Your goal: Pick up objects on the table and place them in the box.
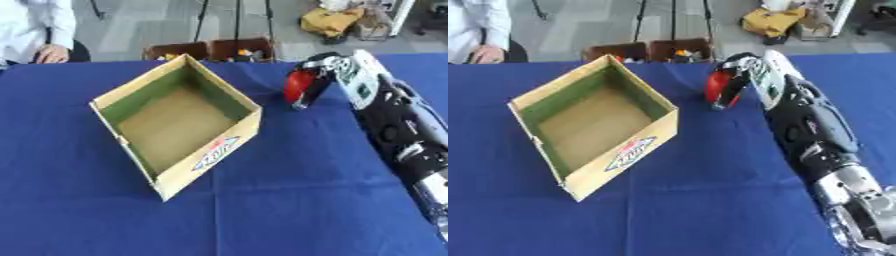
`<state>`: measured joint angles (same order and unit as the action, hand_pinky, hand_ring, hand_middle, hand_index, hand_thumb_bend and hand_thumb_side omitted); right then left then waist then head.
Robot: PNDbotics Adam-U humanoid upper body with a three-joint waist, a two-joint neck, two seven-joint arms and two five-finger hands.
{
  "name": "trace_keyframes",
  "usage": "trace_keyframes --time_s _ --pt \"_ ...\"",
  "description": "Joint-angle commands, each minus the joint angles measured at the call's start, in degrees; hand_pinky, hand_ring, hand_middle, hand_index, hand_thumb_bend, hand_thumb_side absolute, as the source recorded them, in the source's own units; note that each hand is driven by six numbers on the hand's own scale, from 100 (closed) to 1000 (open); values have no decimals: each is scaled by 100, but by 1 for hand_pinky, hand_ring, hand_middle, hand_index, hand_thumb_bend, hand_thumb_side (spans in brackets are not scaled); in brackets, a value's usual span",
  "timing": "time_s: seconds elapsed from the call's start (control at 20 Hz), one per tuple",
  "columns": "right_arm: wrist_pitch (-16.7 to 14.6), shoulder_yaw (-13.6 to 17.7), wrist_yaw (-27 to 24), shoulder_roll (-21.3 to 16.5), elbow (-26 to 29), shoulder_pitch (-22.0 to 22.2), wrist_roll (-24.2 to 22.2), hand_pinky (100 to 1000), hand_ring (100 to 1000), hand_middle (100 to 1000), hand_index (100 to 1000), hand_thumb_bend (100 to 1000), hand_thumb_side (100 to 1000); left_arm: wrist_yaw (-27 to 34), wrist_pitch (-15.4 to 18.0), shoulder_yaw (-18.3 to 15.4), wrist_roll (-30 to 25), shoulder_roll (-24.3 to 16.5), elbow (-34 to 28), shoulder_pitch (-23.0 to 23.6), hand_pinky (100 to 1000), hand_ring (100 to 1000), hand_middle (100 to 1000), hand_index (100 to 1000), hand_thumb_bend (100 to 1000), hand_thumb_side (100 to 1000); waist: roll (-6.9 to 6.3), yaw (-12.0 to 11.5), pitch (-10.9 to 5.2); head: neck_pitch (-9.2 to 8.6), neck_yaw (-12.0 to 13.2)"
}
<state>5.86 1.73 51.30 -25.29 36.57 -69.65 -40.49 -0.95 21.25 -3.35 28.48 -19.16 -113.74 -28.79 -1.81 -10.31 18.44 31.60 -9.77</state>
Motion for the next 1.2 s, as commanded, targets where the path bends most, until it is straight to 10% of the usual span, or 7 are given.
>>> trace_keyframes --time_s 0.05,1.2 --pt "40 -20 -124 -35 90 -144 49 566 701 815 965 100 100 -13 -8 -8 22 -95 -85 -74 714 843 817 857 100 990 -28 -3 -3 -53 -14" --pt "135 -202 -300 -245 1626 -170 1186 507 632 751 893 100 100 -3 23 -15 25 -107 -85 -97 724 843 816 855 100 988 -22 63 -99 -27 35"
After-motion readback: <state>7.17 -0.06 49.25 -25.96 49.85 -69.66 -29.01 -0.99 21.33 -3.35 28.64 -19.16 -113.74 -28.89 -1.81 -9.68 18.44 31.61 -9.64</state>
